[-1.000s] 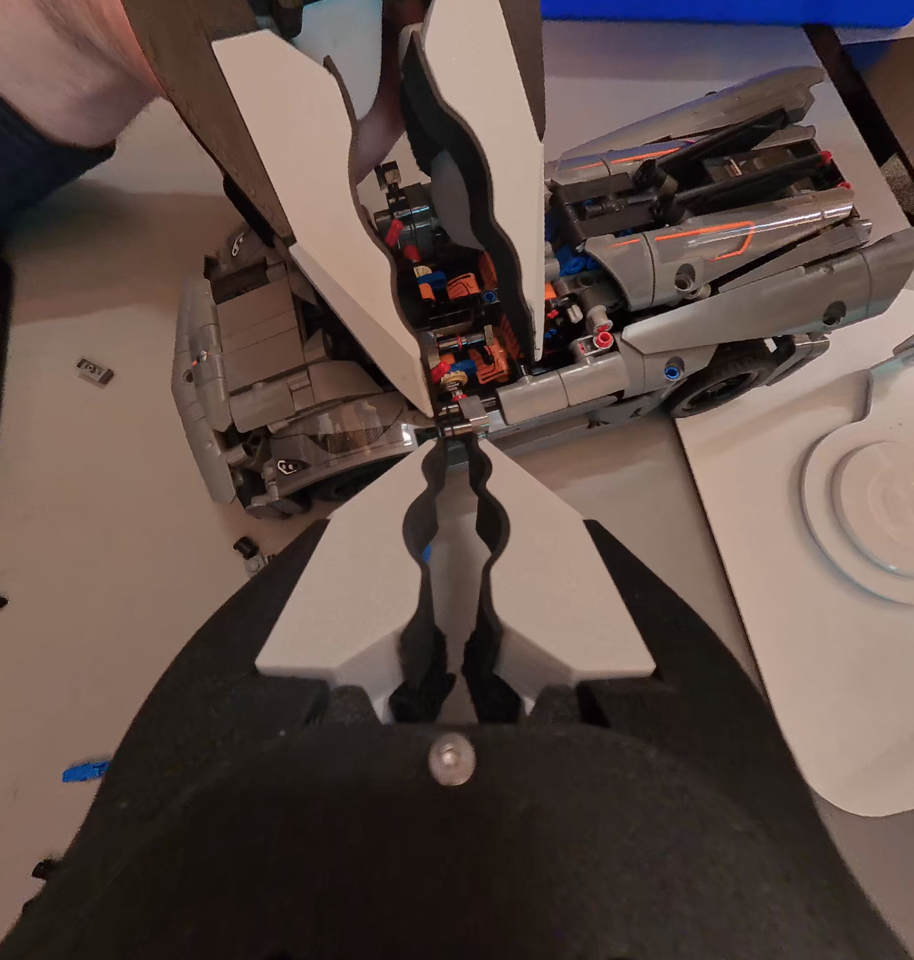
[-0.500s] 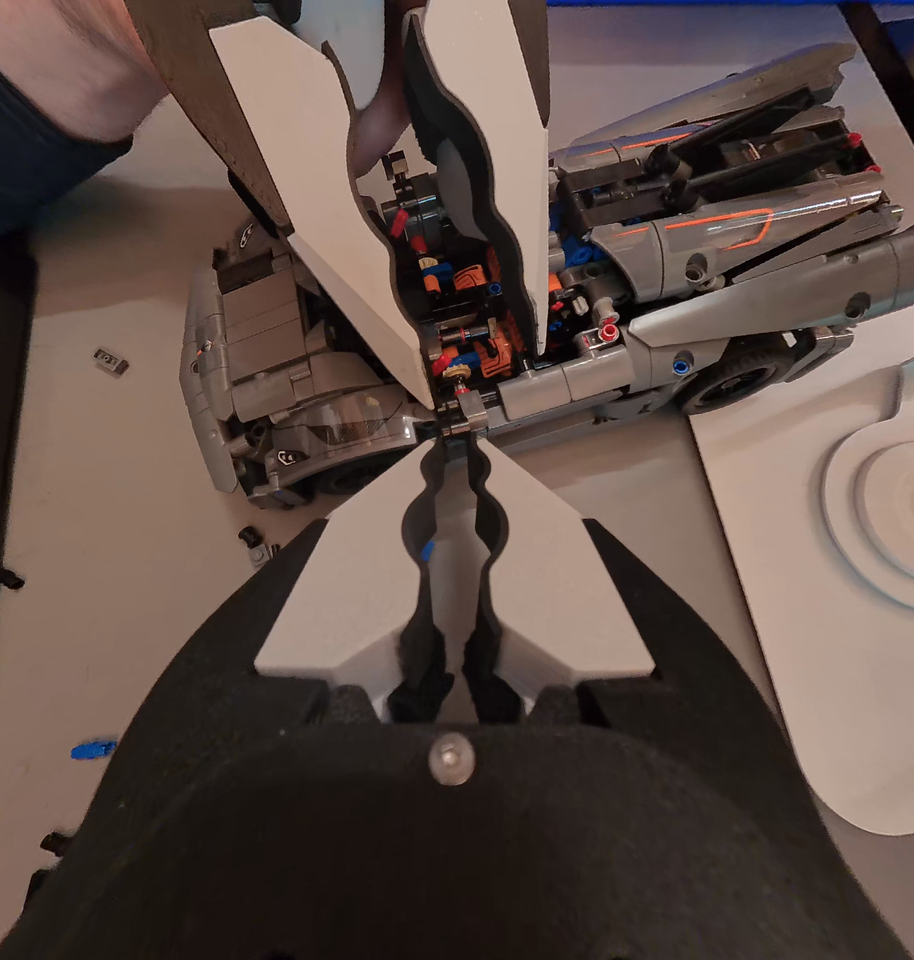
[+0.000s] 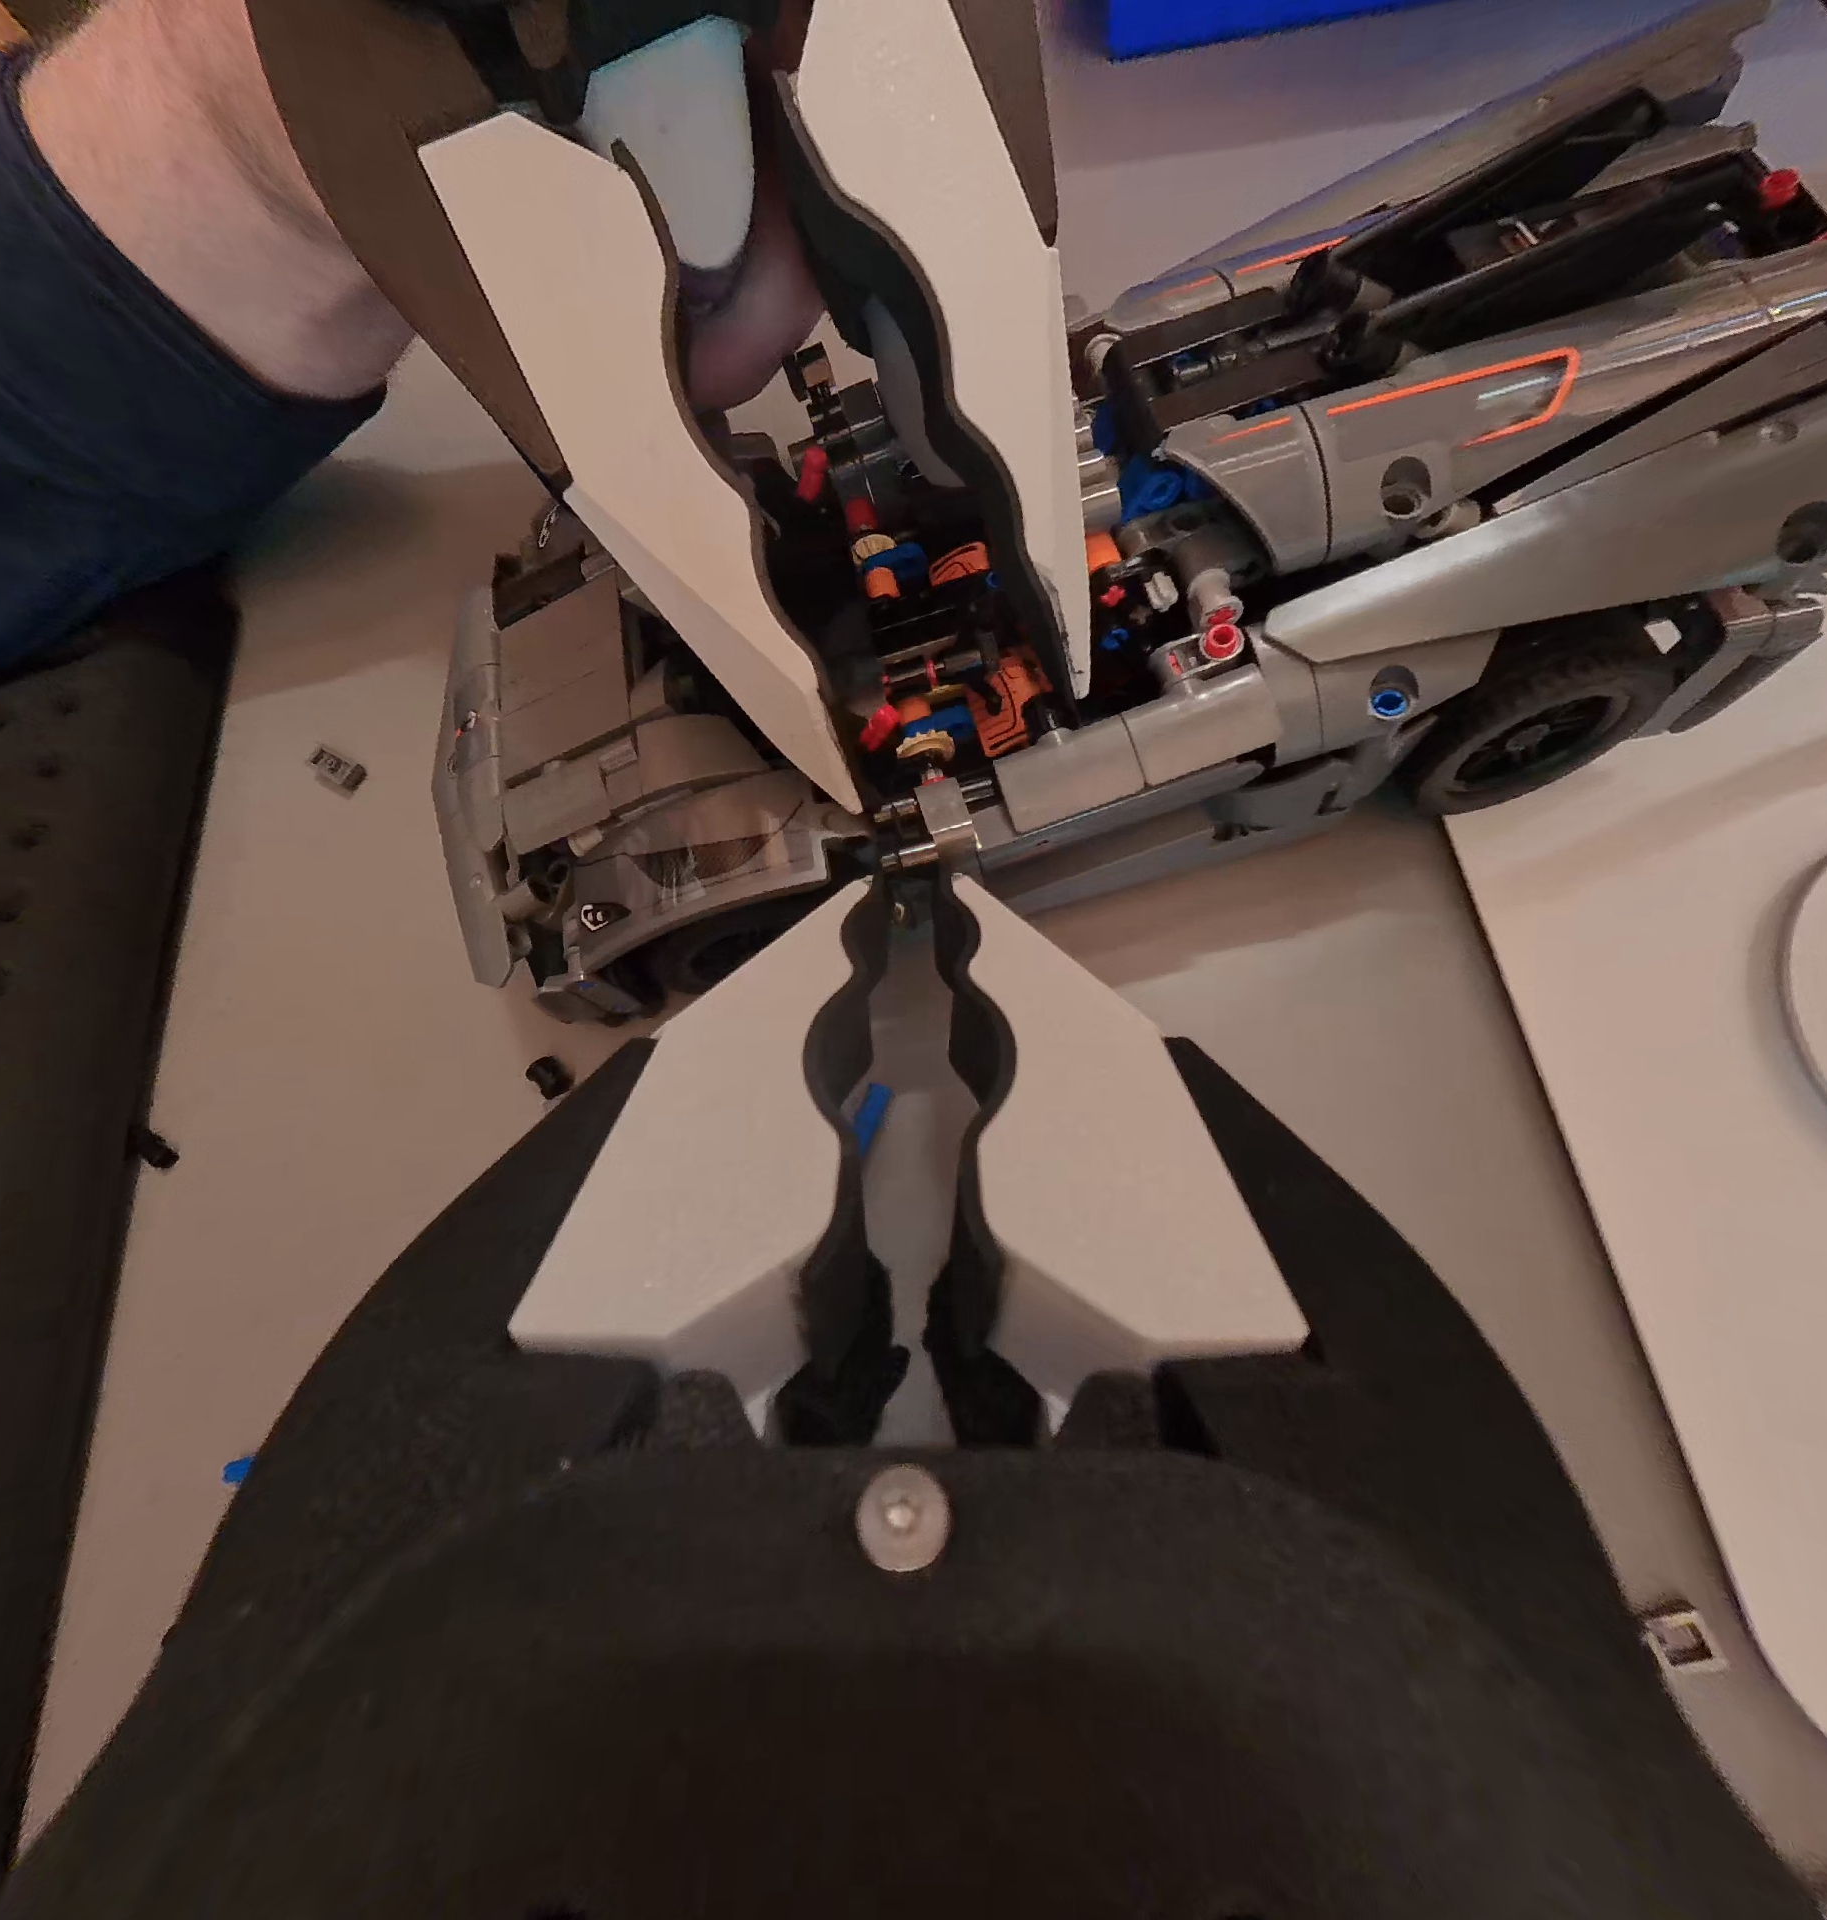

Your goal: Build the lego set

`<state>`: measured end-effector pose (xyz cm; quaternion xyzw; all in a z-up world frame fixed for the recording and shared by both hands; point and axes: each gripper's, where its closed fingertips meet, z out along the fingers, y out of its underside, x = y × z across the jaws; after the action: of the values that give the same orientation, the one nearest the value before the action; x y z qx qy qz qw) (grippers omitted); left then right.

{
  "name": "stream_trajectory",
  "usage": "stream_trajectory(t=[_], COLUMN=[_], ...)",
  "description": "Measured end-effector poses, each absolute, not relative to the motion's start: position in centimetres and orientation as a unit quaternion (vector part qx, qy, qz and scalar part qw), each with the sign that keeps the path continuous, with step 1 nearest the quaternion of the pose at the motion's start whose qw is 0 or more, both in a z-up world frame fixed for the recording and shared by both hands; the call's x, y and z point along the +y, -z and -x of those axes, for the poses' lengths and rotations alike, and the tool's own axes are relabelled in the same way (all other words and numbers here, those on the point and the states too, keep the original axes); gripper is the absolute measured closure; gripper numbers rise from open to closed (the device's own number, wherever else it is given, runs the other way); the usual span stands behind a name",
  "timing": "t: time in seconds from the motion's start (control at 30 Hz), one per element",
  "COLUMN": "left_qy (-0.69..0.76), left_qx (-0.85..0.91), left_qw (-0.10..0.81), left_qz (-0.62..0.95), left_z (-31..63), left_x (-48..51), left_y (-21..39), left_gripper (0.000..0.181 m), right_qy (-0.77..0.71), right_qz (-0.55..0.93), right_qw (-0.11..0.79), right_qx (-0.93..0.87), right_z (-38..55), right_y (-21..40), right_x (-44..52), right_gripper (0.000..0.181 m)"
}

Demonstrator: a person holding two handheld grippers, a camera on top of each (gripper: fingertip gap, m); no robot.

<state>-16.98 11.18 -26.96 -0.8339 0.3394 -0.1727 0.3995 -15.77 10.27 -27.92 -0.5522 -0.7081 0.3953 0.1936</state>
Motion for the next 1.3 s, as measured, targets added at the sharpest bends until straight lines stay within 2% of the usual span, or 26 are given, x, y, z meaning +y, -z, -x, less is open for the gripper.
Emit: stream_trajectory(t=[0.47, 0.87, 1.3], left_qy=[0.215, 0.172, 0.125], left_qx=[0.336, 0.335, 0.368], left_qw=[0.395, 0.390, 0.386], left_qz=[0.828, 0.840, 0.837], left_z=[16.5, 17.2, 17.1], left_x=[10.5, 11.0, 11.0], left_y=[26.5, 27.0, 27.1], left_gripper=[0.145, 0.175, 0.176], right_qy=[-0.399, -0.406, -0.418], right_qz=[0.516, 0.515, 0.486], right_qw=[0.175, 0.144, 0.139], right_qx=[-0.738, -0.741, -0.755], right_z=[14.7, 13.6, 13.6], right_y=[27.1, 27.3, 27.1], right_x=[9.7, 10.2, 9.1], right_gripper=[0.175, 0.176, 0.181])
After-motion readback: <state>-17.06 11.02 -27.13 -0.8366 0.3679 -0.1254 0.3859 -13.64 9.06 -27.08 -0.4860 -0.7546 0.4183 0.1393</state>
